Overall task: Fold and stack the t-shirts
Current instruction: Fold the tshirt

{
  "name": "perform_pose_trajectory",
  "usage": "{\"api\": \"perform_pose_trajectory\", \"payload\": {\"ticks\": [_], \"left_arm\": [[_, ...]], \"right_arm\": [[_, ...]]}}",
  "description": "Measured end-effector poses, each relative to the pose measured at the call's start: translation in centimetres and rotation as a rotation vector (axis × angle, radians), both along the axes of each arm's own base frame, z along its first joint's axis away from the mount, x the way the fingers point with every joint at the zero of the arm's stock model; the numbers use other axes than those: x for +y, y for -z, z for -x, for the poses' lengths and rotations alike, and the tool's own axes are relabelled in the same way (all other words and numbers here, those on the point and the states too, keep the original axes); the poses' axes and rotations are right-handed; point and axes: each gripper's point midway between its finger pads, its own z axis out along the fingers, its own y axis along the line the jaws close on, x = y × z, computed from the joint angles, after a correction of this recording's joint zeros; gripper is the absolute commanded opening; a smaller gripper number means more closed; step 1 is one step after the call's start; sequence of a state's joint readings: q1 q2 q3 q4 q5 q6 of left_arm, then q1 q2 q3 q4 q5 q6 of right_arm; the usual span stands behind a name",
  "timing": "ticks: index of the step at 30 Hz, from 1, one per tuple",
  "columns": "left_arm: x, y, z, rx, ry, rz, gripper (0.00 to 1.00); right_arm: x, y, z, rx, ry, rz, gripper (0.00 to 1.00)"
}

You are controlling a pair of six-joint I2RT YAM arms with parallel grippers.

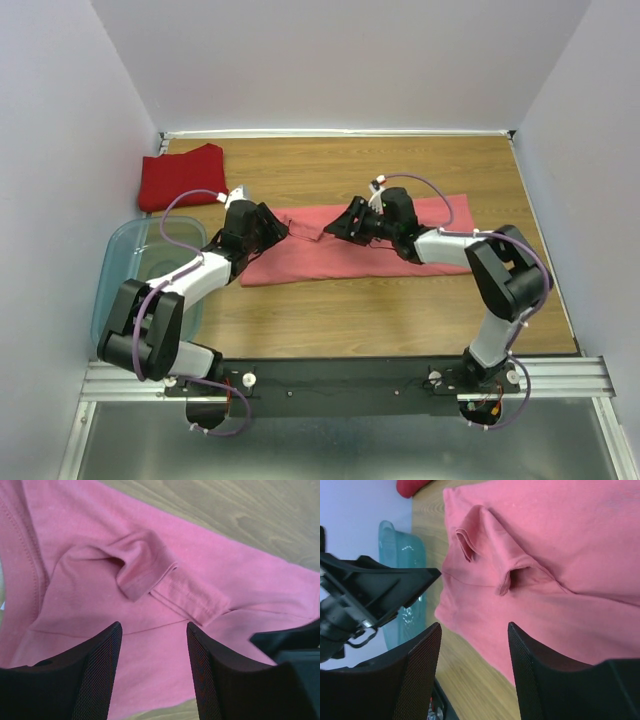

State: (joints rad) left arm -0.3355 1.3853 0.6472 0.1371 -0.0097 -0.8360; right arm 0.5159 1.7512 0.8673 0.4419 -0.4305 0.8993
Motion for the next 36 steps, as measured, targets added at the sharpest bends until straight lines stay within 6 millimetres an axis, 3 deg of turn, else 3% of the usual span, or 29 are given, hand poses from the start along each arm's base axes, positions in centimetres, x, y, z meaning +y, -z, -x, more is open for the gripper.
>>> {"api": "perform_pose_trajectory", "payload": {"ticks": [8,28,34,36], "left_arm": [[-0.3,0.2,-1.0,-0.021,-0.018,0.023,0.58],[-0.3,1.7,-1.0,0.002,-0.026,0.028,0.56],[-0.3,1.7,-1.0,0.003,-0.026,0.028,0.56],[-0.3,1.8,-1.0,0.005,-0.026,0.027,0.56]], "right_arm": [[2.7,2.6,-1.5,0.026,-0.008,-0.009,0.47],[5.4,5.5,-1.1,0.09,-0.012,-0.017,0.45],[5.8,5.4,-1.3,0.096,0.001,-0.027,0.32],[5.7,5.5,-1.4,0.099,0.01,-0.026,0.23]]}}
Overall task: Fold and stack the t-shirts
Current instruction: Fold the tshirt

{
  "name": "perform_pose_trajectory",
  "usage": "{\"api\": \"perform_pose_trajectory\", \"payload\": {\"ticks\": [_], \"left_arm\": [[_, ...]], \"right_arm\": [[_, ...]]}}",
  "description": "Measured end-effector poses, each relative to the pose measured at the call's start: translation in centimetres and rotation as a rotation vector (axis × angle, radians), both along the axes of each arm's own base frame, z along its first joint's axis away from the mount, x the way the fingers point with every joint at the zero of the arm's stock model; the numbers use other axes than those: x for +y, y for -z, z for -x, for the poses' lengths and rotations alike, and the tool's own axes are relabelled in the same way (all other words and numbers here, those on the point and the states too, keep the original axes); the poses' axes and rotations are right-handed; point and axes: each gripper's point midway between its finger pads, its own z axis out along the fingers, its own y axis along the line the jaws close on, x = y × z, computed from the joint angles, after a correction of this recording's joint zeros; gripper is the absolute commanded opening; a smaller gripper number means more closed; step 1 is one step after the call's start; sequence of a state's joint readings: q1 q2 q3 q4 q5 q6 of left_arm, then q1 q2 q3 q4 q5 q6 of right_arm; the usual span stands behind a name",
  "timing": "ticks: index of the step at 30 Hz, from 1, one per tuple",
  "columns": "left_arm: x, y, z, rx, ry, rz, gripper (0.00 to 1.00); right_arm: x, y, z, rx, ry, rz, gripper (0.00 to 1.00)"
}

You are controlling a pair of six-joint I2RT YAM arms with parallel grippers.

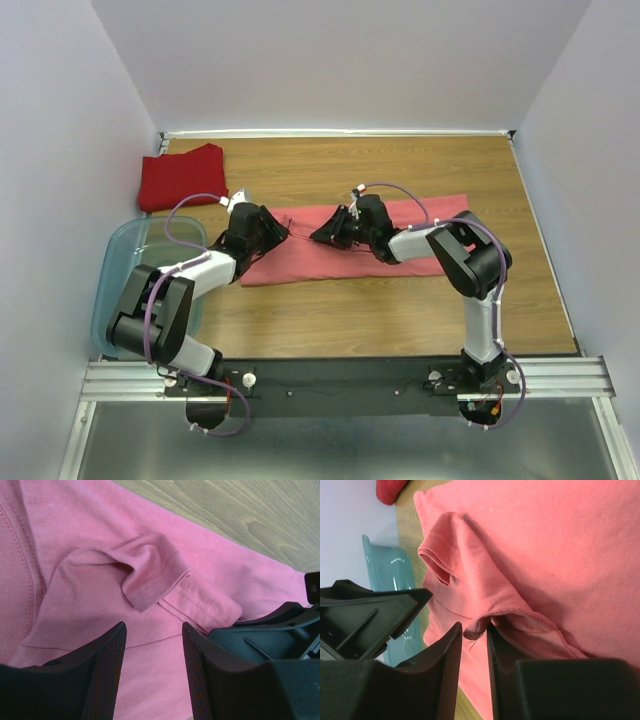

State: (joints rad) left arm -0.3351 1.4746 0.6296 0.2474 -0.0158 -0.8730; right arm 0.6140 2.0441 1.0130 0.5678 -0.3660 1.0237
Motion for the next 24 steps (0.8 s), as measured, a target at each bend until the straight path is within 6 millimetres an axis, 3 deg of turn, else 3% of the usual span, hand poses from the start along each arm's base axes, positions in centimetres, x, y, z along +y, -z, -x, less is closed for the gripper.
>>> {"api": "perform_pose_trajectory", "payload": {"ticks": [5,13,20,24], "left_arm": [[0.0,0.5,0.1,0.013,0.0,-0.005,0.56],[0.0,1.6,0.0,0.045,-0.007,-0.006,0.53],[-0.3,1.2,-1.4,0.041,-0.028,0.007,0.43],[-0.3,1.2,-2.0,0.044,-0.054,0.013,0.42]], "right_arm": [[-0.1,0.0,-0.3,0.001,0.021,-0.001,0.0],[-0.4,0.2,-1.0,-0.008,0.063,0.012,0.0],[-0.5,0.3,-1.1,-0.008,0.067,0.014,0.0],[-0.5,0.5,-1.1,-0.004,0.067,0.016,0.0]]}}
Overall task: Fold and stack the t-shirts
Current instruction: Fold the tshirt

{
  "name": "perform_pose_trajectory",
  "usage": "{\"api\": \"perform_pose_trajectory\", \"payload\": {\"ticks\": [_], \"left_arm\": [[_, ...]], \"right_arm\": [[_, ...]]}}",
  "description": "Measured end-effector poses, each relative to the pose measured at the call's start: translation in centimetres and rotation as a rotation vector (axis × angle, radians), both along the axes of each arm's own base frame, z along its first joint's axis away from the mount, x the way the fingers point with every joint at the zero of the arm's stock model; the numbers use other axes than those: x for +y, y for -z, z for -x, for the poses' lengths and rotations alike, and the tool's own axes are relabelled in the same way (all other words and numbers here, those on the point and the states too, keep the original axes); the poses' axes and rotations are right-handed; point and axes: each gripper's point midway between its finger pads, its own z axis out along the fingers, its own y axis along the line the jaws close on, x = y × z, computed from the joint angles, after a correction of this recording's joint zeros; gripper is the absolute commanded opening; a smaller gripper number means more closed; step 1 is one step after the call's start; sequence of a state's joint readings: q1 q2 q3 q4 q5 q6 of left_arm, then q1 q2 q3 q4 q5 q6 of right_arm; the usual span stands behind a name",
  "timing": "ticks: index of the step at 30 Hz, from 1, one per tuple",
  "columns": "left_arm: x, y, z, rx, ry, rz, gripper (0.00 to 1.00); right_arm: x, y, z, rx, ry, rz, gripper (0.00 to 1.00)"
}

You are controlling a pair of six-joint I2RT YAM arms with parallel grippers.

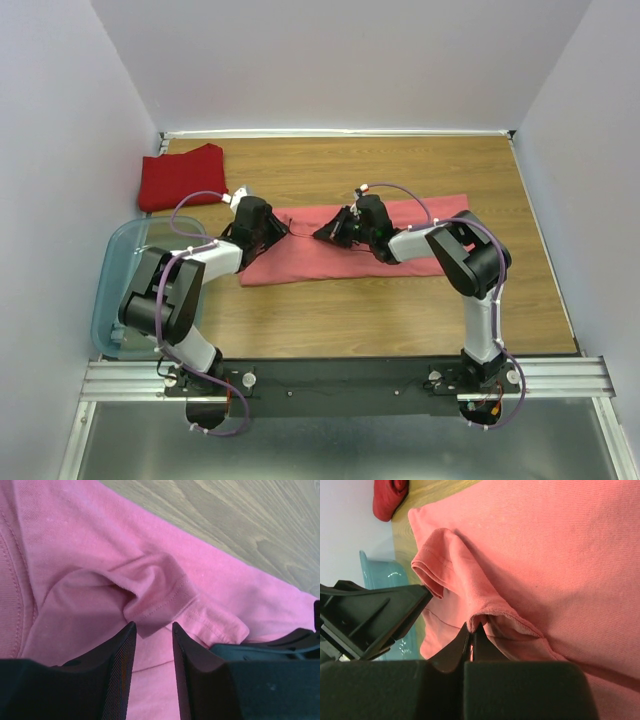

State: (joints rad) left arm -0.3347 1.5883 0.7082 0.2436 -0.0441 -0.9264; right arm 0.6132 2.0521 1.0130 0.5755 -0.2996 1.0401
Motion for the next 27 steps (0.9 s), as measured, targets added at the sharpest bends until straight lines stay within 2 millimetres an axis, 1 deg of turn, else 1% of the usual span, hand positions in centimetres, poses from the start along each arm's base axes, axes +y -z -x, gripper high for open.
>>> {"api": "perform_pose_trajectory", "payload": {"ticks": [8,12,18,27], "left_arm": [[1.0,1.3,-0.3,0.032,-0.064,-0.012,0.43],[1.1,2.0,-0.2,0.049,-0.07,-0.019,0.43],[1.0,1.8,-0.7,0.044,-0.072,-0.014,0.43],[0.7,2.1,-0.9,0.051,-0.066,-0.012,0.41]], "right_arm": [[-0.2,0.0,-0.2,0.0,0.005,0.0,0.0],[-0.2,0.0,-0.2,0.0,0.006,-0.001,0.01],[-0.2,0.0,-0.3,-0.001,0.007,-0.005,0.0],[-0.2,0.0,-0.3,0.002,0.009,-0.006,0.0]]}}
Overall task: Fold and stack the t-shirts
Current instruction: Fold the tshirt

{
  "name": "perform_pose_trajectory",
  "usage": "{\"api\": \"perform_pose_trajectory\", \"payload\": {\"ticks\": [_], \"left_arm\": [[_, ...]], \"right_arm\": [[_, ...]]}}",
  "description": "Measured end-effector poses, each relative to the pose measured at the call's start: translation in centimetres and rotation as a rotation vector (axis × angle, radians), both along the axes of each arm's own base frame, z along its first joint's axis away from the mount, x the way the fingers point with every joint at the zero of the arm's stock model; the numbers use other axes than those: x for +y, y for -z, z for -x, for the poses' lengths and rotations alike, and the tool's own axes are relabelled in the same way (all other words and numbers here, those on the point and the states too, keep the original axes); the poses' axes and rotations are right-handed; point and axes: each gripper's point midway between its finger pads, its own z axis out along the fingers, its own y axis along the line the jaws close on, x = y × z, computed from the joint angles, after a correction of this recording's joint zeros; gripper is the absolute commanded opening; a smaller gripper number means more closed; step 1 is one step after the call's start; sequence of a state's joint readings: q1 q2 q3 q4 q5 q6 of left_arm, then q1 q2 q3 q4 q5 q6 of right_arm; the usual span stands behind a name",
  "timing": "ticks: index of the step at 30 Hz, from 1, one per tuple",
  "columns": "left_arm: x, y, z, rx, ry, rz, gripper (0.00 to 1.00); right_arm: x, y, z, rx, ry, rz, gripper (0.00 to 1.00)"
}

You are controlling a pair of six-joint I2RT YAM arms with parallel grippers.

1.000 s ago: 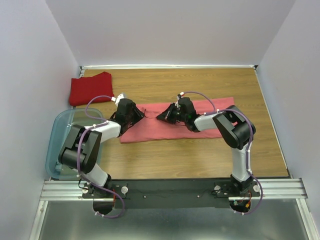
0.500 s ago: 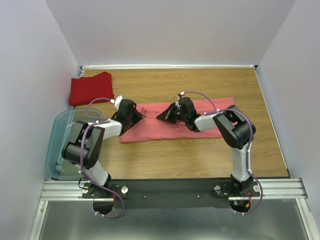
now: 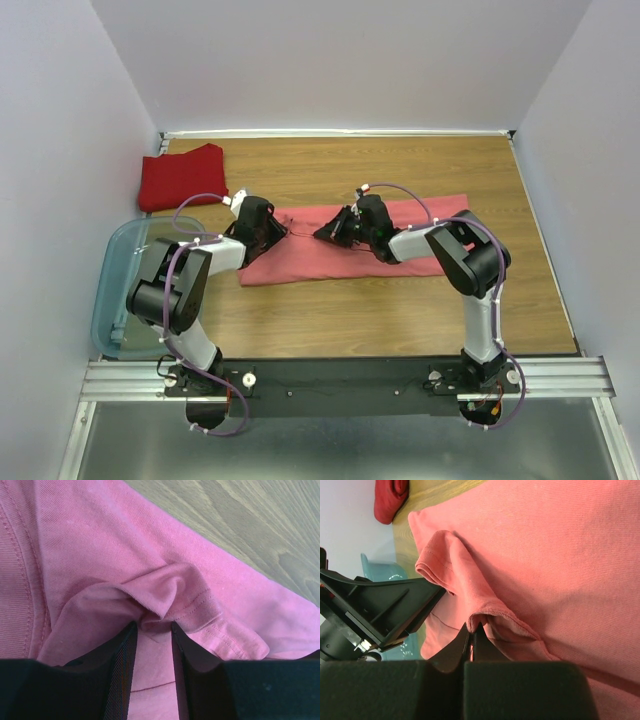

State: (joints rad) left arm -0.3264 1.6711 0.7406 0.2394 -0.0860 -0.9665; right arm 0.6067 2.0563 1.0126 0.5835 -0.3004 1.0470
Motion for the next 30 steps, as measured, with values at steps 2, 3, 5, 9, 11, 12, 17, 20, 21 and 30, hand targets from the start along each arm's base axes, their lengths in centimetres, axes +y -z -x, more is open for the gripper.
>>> {"api": "perform_pose_trajectory", "payload": {"ticks": [2,3,5,9,11,12,17,20,21,30], "left_arm": [[-0.1,0.0,0.0,0.0,0.002,0.002,0.4],[-0.1,0.0,0.0,0.001,0.004,0.003,0.38],[-0.2,0.1,-0.1,0.001,0.006,0.005,0.31],[-0.3,0.5,-0.1,0.009,0.009,0.005,0.19],[-0.2,0.6,-0.2,0.01,0.006,0.006,0.1],[-0.2,0.7,-0.3,0.012,0.009,0.003,0.08],[-0.2,0.7,-0.4,0.014,0.009,-0.002,0.0],[-0.1,0.7,-0.4,0.013,0.015,-0.01,0.0],[-0.1,0.7,-0.4,0.015,0.017,-0.013,0.0],[0.8,-2.2,-1.2,-0.004,0.049,-0.127,0.0]], "right_arm": [[0.0,0.1,0.0,0.002,0.0,0.001,0.0],[0.0,0.2,0.0,0.003,0.0,0.001,0.0],[0.0,0.3,0.0,0.005,0.0,0.003,0.0],[0.0,0.5,0.0,0.008,0.0,0.005,0.0],[0.0,0.5,0.0,0.008,0.0,0.004,0.0],[0.0,0.5,0.0,0.008,0.0,0.004,0.0],[0.0,0.4,0.0,0.005,0.0,0.003,0.0],[0.0,0.4,0.0,0.004,-0.001,0.002,0.0],[0.0,0.4,0.0,0.003,-0.001,0.002,0.0],[-0.2,0.2,-0.1,-0.009,-0.007,0.006,0.0]]}}
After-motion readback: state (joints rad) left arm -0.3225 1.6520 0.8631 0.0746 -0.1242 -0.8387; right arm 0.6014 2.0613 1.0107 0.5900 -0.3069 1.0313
